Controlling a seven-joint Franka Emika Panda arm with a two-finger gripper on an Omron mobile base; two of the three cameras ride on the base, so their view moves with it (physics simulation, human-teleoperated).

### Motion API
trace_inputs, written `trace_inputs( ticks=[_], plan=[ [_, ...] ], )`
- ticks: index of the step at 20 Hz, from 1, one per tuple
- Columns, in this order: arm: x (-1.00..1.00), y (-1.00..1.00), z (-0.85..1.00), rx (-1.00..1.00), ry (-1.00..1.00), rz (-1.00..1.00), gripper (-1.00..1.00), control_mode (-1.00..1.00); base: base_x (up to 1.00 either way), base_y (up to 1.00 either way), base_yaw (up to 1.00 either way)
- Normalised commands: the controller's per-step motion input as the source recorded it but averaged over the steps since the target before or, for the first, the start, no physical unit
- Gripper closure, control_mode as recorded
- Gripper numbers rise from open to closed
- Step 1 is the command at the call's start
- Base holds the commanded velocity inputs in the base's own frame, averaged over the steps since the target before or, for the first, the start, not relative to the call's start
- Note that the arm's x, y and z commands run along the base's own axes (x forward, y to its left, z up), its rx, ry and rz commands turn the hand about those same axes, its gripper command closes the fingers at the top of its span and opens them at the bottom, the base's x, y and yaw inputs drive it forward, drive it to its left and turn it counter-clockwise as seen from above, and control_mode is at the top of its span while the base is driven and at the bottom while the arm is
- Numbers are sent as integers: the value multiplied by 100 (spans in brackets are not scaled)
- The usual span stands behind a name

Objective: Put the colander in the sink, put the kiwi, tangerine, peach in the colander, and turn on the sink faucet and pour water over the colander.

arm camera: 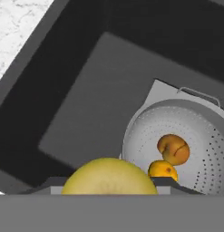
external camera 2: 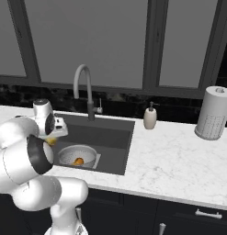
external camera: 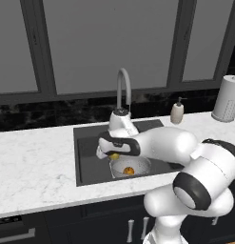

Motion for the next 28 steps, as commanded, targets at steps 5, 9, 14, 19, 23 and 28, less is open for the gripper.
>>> trace_inputs(
  ticks=[5,9,14,19,23,28],
  plan=[
    [14,-86,-37,0,2,-18,100,-100,0,0,0],
    [36,-29,-55,0,0,-11,100,-100,0,0,0],
    [37,-6,-52,0,0,-5,100,-100,0,0,0],
    [19,-10,-46,0,0,-3,100,-100,0,0,0],
    [12,-21,-36,0,0,-3,100,-100,0,0,0],
    [0,-19,-18,0,0,-3,-100,-100,0,0,0]
  ],
)
